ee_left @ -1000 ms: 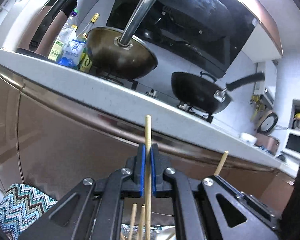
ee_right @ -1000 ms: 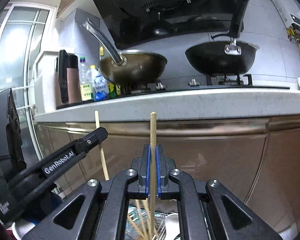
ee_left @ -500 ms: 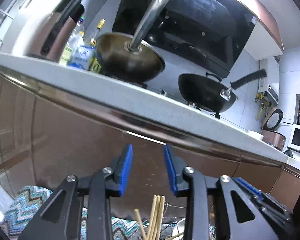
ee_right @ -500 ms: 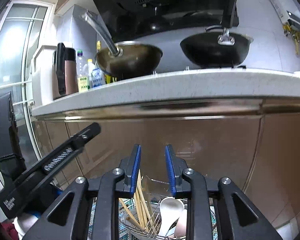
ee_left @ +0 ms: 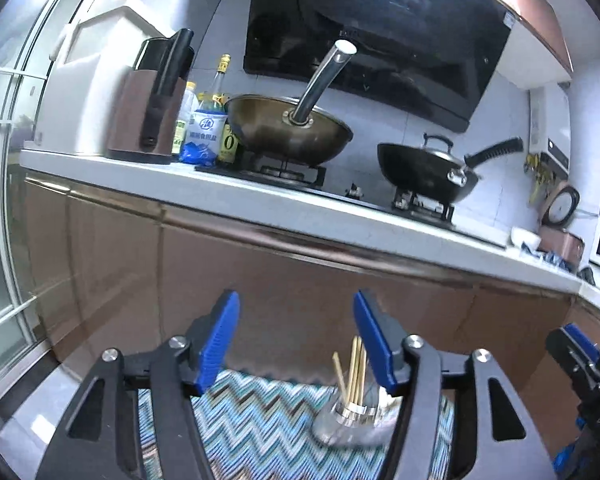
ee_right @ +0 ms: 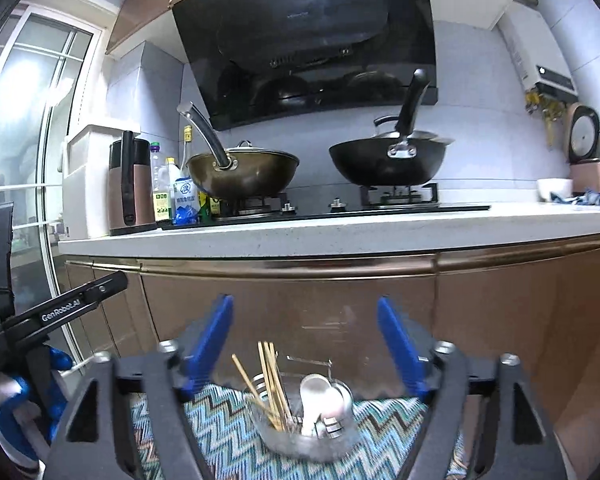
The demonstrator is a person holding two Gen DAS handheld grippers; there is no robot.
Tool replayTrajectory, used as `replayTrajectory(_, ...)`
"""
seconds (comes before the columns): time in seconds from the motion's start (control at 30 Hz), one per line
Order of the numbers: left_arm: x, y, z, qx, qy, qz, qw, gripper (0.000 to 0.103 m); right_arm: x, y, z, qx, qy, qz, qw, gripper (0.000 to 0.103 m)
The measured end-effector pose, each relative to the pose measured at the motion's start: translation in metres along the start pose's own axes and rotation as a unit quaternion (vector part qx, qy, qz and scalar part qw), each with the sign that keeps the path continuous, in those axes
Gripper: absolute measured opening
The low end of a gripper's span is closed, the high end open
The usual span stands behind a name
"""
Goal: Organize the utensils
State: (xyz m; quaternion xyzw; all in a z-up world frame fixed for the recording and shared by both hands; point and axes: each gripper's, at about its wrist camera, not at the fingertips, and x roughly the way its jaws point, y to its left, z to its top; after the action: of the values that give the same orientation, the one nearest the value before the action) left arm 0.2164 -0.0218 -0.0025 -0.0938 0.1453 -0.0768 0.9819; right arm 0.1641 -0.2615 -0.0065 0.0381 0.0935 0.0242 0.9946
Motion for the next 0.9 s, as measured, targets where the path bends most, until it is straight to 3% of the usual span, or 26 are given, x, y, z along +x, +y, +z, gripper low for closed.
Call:
replayTrajectory(0.27,-0.062,0.004,-0.026,0.052,0.024,0.023,0.9981,0.060,-0.061,0.010,-0.020,0.000,0.015,-0.038,0.999,0.103)
replayTrajectory(0.5,-0.109,0.009,-0.033,0.075,0.003,0.048,0.9960,0.073,-0.095,0.016,-0.027,-0.011,0.015,-0.064,0.998,0.103)
replayTrajectory(0.73,-0.126,0.009,-0.034,0.090,-0.001,0.080,0.9928,0.078,-0.113,0.030,-0.032,-0.047,0.010,-0.086,0.995,0.103)
replayTrajectory(0.9,-0.133,0.007,-0.037,0.098,-0.010,0.110,0.9890,0.083,-0.124,0.025,-0.033,-0.040,0.002,-0.096,0.995,0.103)
